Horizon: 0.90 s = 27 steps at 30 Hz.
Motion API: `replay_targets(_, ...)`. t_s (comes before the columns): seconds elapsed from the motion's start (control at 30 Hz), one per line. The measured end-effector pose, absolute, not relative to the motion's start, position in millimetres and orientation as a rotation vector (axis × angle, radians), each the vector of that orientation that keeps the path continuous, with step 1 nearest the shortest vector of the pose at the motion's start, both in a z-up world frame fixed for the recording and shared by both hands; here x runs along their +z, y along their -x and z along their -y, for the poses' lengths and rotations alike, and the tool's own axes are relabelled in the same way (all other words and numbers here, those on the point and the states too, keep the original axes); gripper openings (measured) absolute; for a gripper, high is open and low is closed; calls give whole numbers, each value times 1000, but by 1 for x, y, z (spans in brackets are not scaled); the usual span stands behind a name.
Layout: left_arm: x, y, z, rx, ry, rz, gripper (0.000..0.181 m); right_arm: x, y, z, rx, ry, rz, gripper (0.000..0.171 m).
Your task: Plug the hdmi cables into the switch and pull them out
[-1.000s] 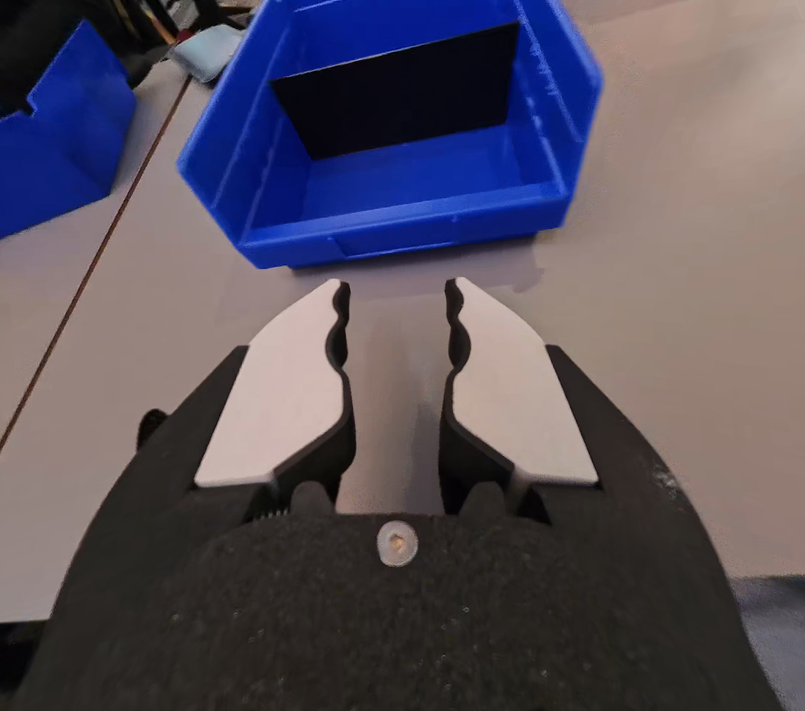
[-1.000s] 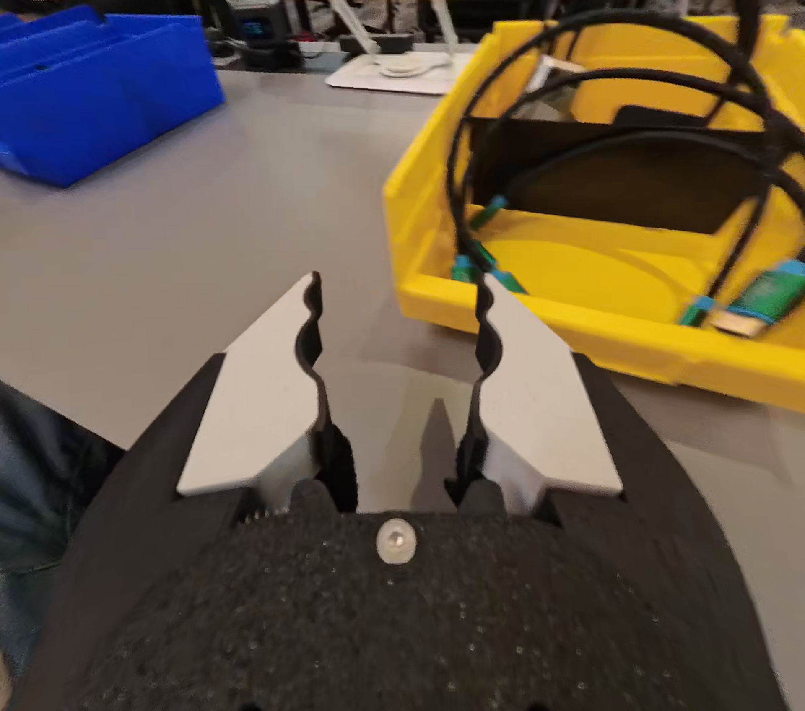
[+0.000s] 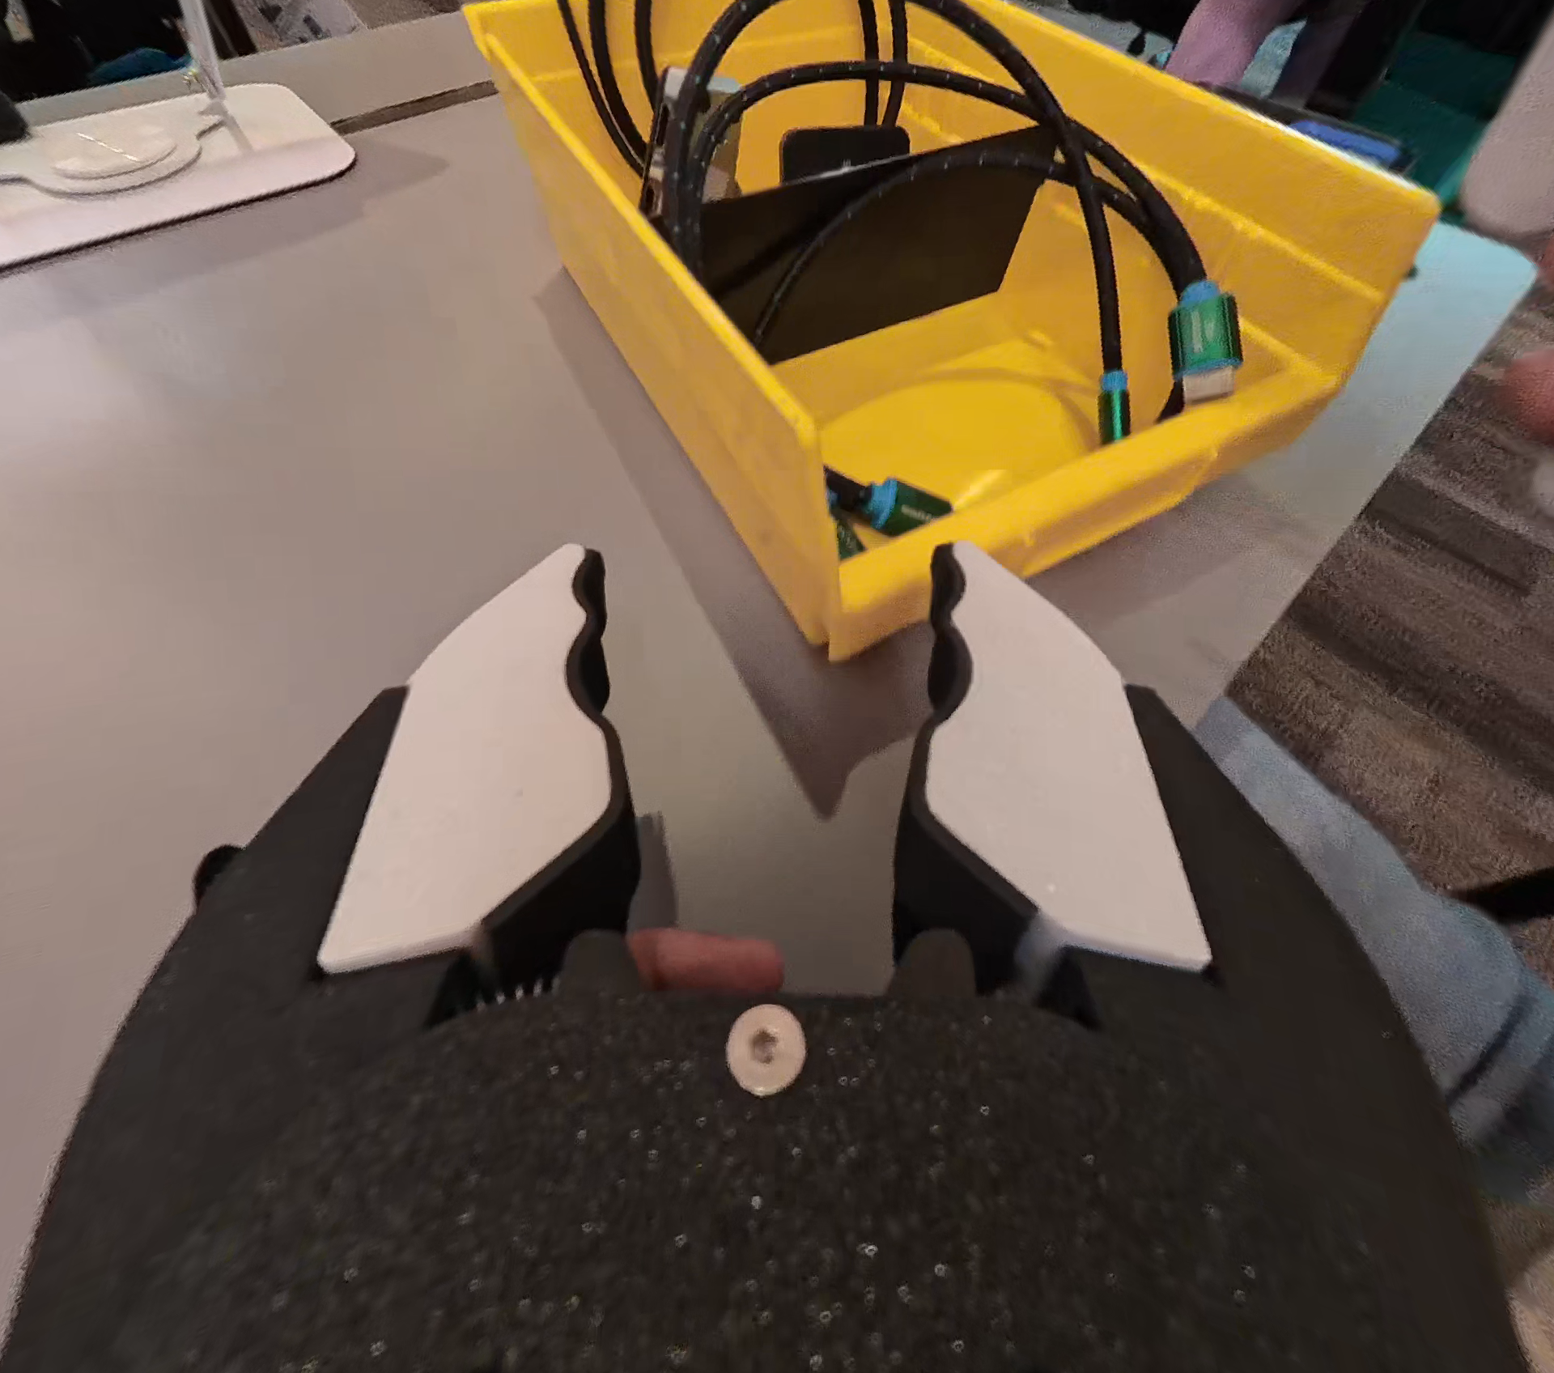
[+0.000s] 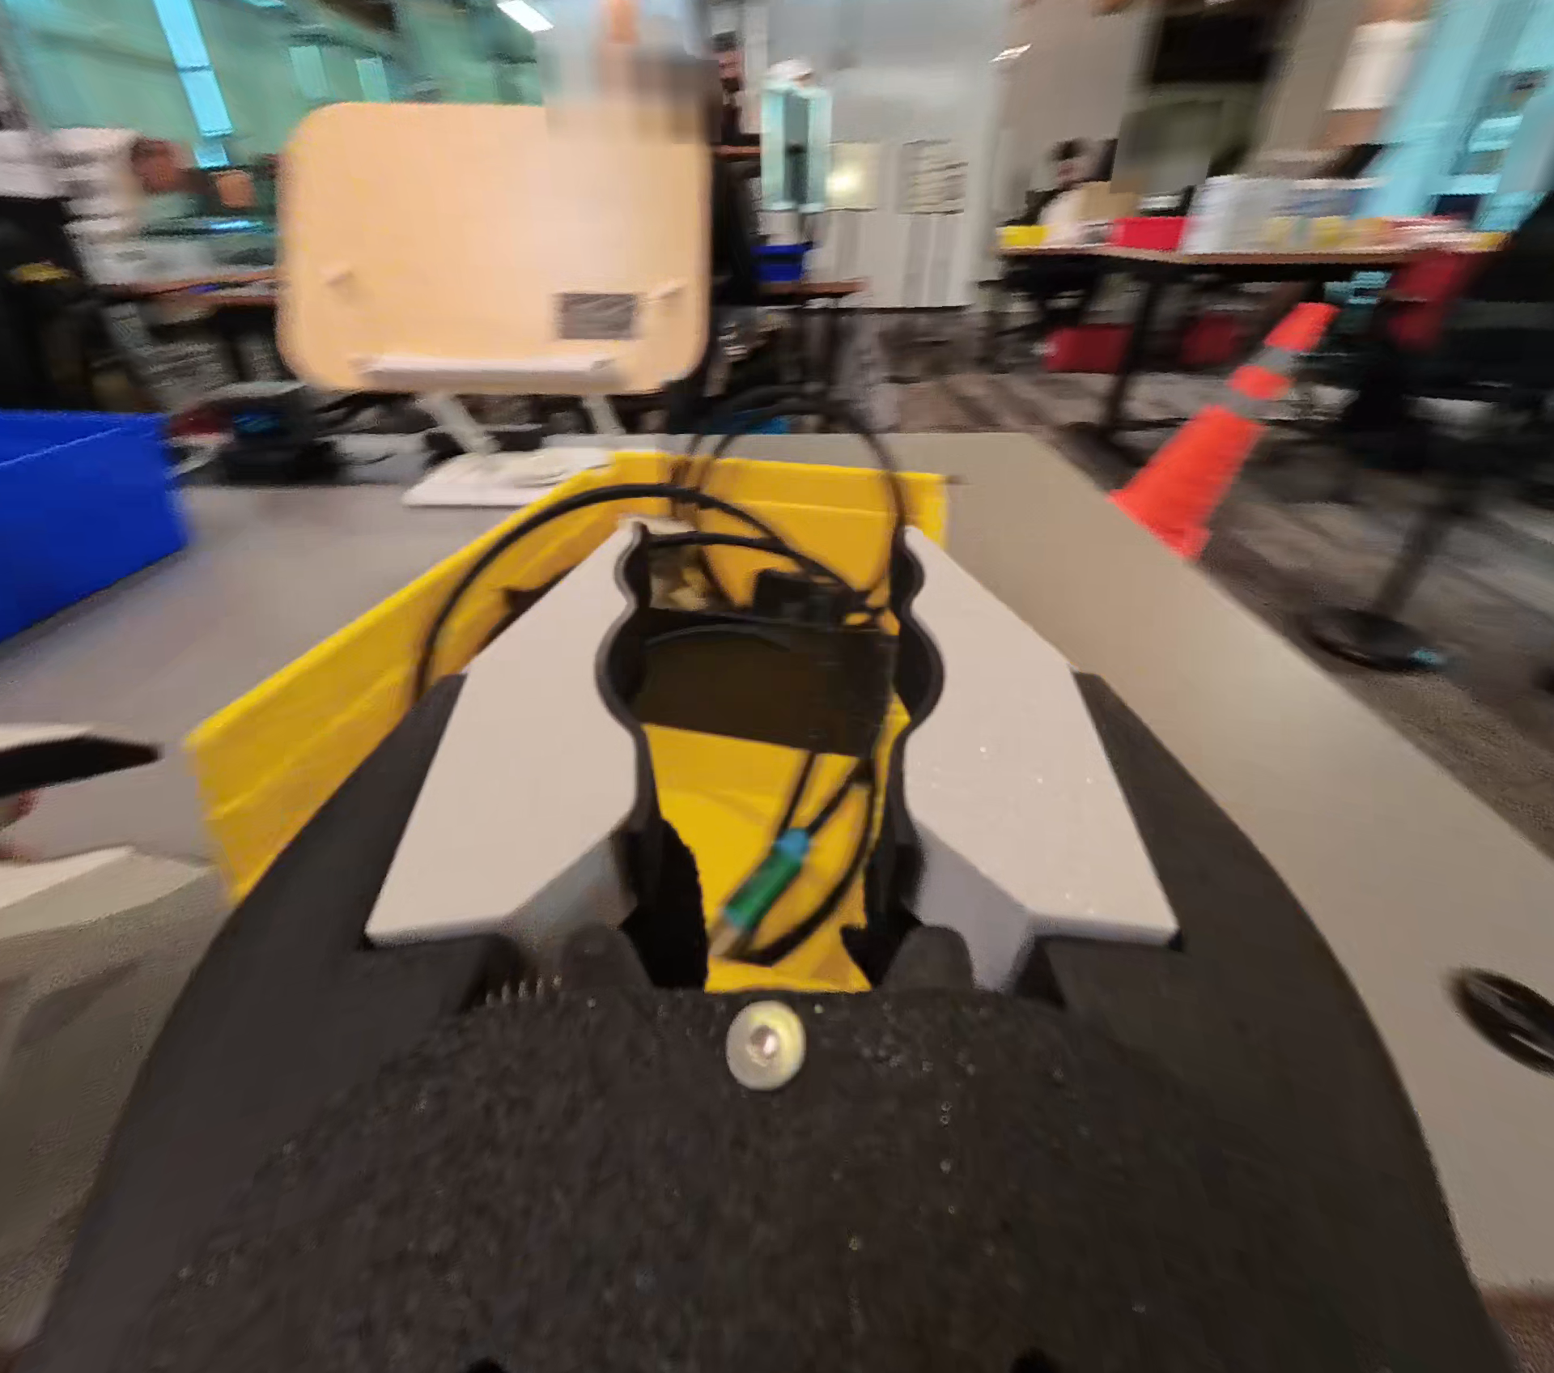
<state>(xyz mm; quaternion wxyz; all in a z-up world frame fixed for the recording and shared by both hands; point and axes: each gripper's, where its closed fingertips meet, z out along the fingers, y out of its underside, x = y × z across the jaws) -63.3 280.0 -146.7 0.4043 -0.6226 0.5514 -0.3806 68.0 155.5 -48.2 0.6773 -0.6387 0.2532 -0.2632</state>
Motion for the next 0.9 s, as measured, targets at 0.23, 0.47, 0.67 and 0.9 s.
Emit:
replay_targets(0.23,-165,23,-284,-964,1661,-1365,57,-119,-95,-141,-512,1612,-820,53)
replay_targets(0.47,-165,15,-296,-1032,1696,-1359,22,-155,-89,-150,-490,1756,-878,20)
replay_targets(0.67,-149,30,-329,-783,1609,-1305,5,-143,-73,-166,-525,1721,-896,8)
replay_targets(0.9,-120,74,-387,-701,1586,-1144,4,-113,-50,-234,-523,1663,-769,7)
